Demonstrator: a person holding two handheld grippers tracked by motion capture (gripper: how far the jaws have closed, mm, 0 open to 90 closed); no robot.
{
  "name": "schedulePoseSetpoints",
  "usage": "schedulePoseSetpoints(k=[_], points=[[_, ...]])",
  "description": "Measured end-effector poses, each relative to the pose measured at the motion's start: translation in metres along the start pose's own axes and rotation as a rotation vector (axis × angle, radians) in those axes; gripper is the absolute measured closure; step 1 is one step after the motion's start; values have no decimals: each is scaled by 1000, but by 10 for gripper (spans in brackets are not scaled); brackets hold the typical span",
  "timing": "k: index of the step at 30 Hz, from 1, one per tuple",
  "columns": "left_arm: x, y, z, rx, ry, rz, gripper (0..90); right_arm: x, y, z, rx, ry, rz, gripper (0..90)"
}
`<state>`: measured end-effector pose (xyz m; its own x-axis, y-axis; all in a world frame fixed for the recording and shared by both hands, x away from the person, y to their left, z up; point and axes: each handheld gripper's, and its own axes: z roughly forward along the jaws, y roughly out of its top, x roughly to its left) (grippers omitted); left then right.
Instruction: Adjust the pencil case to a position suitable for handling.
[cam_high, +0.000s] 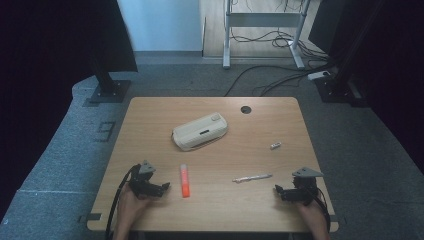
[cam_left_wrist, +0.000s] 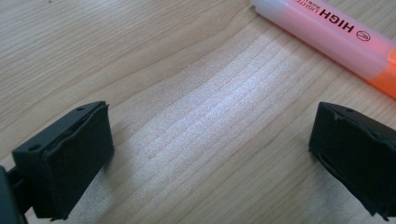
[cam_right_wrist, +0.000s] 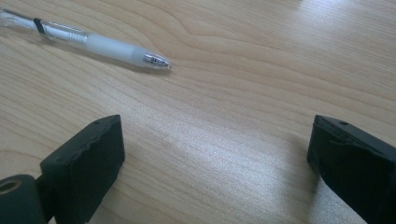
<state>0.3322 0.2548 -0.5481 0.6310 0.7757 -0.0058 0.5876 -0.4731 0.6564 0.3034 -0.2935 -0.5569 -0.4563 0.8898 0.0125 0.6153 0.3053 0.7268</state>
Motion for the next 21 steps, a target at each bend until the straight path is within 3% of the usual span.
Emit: schedulePoseSetpoints(k=[21], points=[[-2,1,1,-4,22,-32,8,0,0,0,1,3,-4,35]])
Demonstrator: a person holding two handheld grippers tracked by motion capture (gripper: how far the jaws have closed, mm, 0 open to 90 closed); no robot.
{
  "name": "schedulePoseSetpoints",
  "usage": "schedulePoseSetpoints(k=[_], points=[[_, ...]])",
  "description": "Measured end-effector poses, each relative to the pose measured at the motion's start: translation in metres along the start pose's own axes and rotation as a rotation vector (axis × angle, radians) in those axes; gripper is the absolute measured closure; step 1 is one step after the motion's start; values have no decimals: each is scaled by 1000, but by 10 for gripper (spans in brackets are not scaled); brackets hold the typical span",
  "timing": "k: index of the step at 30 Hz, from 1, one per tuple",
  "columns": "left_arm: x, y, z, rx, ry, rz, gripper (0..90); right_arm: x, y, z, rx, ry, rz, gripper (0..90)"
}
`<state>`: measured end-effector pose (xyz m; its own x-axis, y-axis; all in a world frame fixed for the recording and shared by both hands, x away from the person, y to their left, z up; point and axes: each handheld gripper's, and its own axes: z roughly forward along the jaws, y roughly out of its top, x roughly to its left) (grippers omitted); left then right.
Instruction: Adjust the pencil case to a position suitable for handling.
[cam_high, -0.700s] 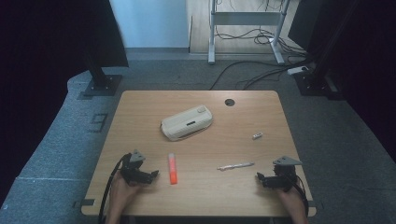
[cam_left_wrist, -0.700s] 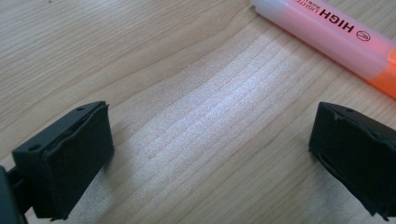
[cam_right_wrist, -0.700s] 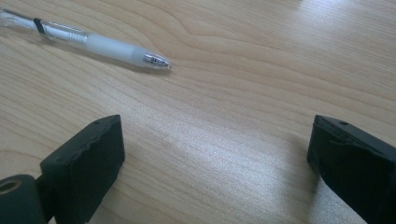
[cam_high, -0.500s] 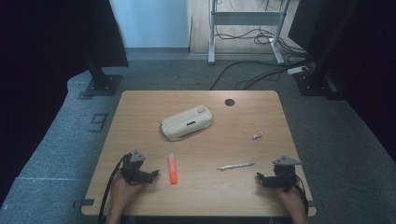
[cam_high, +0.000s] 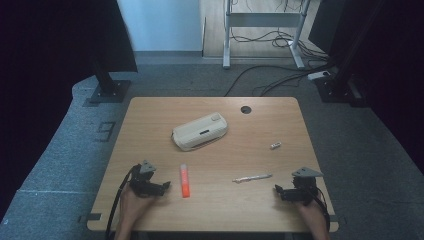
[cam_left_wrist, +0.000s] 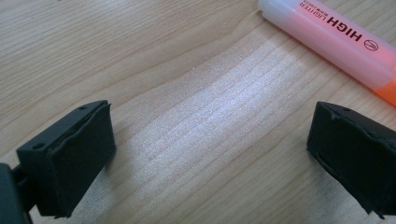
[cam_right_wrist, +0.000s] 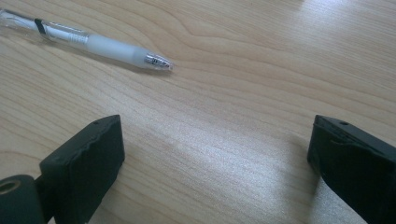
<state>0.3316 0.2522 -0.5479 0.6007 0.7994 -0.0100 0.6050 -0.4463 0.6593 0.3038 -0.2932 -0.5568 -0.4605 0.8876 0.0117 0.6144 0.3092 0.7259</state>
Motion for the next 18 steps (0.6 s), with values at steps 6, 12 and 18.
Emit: schedulePoseSetpoints(k=[6,12,18], points=[[1,0,-2,8,-11,13,21,0,0,0,0,0,-1,36],[3,3,-5,-1,-52,3,34,0,0,0,0,0,-1,35],[6,14,-10,-33,-73,7,24,0,0,0,0,0,-1,36]])
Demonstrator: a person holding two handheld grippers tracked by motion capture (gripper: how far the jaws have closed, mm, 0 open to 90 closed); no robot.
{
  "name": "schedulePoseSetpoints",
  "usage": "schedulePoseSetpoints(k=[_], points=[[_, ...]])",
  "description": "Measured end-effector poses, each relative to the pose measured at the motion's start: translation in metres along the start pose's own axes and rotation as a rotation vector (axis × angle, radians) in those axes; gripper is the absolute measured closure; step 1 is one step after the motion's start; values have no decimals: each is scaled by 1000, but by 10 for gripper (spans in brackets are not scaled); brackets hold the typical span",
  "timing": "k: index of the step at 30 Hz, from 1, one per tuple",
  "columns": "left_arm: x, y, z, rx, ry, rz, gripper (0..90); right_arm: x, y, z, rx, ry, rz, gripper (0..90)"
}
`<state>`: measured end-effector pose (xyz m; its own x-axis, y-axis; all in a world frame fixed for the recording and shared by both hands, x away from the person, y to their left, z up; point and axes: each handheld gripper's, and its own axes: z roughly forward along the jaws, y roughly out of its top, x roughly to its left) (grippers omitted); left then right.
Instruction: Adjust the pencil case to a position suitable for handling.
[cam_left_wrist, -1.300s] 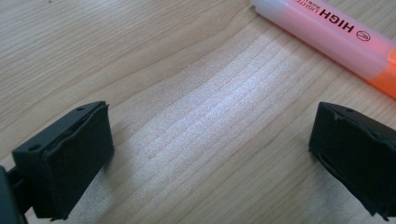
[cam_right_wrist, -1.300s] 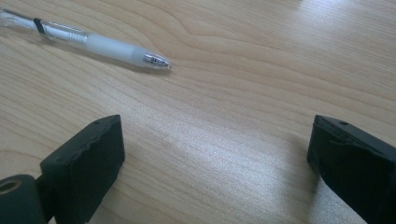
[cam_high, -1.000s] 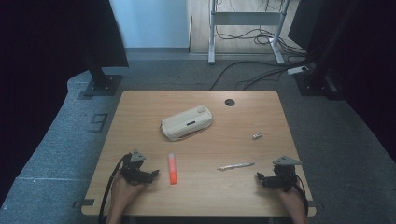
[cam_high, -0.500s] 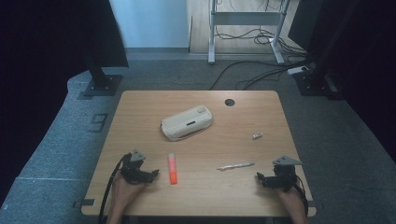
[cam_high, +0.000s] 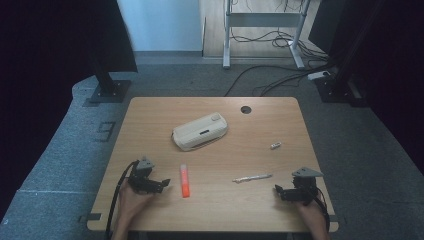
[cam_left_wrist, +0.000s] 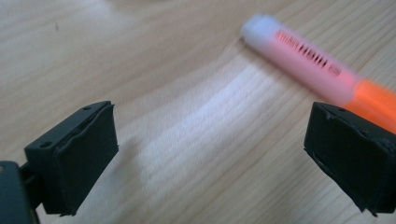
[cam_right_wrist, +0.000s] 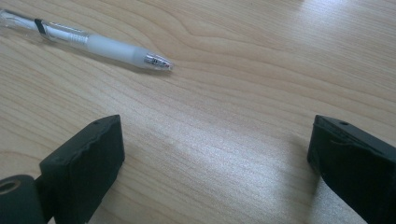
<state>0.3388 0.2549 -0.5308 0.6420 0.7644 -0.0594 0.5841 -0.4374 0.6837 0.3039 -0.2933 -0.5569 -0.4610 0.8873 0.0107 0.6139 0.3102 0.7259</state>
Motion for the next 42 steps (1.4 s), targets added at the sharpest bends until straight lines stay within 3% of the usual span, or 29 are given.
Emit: schedulePoseSetpoints(k=[14,17,22,32,35,38,42], points=[[3,24,1,-30,-58,-8,34,0,0,0,0,0,0,36],[2,32,4,-8,-31,32,36,0,0,0,0,0,1,36],[3,44,6,5,-31,56,39,0,0,0,0,0,2,36],[5,68,12,10,-85,76,46,0,0,0,0,0,2,36],[10,73,14,2,-103,57,48,0,0,0,0,0,2,36],[11,78,17,22,-73,75,50,0,0,0,0,0,1,36],[12,86,20,33,-71,88,56,0,0,0,0,0,2,36]])
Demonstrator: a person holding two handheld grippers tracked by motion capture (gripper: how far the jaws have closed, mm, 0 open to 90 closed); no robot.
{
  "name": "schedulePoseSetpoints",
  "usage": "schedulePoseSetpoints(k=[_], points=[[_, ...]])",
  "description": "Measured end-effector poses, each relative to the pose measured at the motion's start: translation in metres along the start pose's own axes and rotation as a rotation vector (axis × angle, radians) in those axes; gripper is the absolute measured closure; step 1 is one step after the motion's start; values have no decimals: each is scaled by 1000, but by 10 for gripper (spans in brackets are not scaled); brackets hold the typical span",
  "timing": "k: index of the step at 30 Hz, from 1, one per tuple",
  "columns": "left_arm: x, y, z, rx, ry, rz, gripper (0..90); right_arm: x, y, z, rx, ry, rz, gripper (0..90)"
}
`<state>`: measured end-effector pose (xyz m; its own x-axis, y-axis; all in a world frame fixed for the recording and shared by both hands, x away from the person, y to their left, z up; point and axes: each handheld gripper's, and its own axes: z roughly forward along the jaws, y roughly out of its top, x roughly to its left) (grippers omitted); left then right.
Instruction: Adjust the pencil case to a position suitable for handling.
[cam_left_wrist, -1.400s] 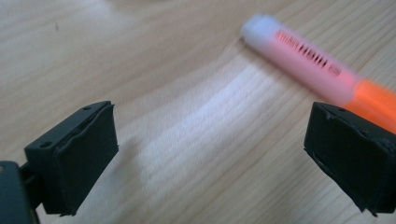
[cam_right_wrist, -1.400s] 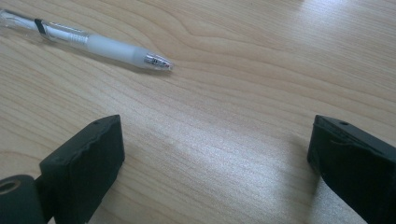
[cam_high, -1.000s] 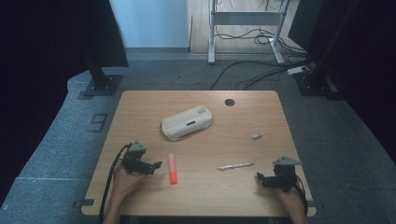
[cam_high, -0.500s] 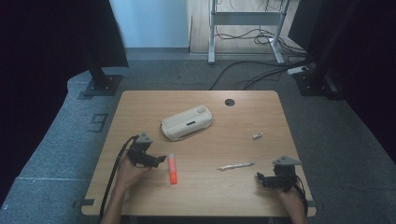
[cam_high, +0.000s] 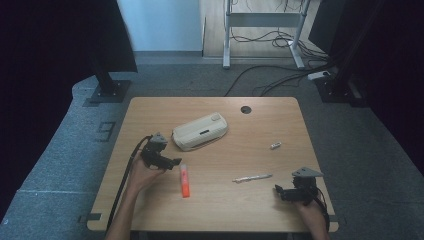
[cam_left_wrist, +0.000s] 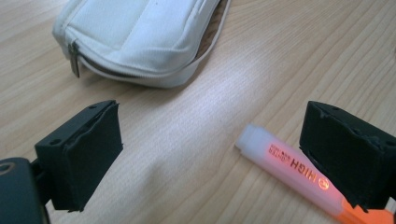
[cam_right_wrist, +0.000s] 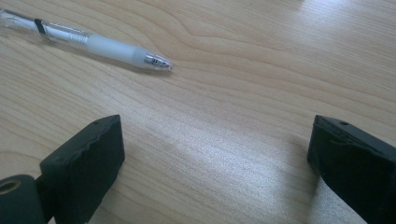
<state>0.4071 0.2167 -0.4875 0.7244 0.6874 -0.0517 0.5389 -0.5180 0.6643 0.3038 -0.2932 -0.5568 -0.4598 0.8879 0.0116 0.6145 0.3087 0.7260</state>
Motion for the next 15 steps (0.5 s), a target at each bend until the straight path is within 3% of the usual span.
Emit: schedulePoseSetpoints(k=[3,7,15], points=[[3,10,2,-10,-23,-3,60,0,0,0,0,0,0,36],[5,17,4,-18,-21,7,63,0,0,0,0,0,0,36],[9,41,10,16,-24,34,75,0,0,0,0,0,0,36]])
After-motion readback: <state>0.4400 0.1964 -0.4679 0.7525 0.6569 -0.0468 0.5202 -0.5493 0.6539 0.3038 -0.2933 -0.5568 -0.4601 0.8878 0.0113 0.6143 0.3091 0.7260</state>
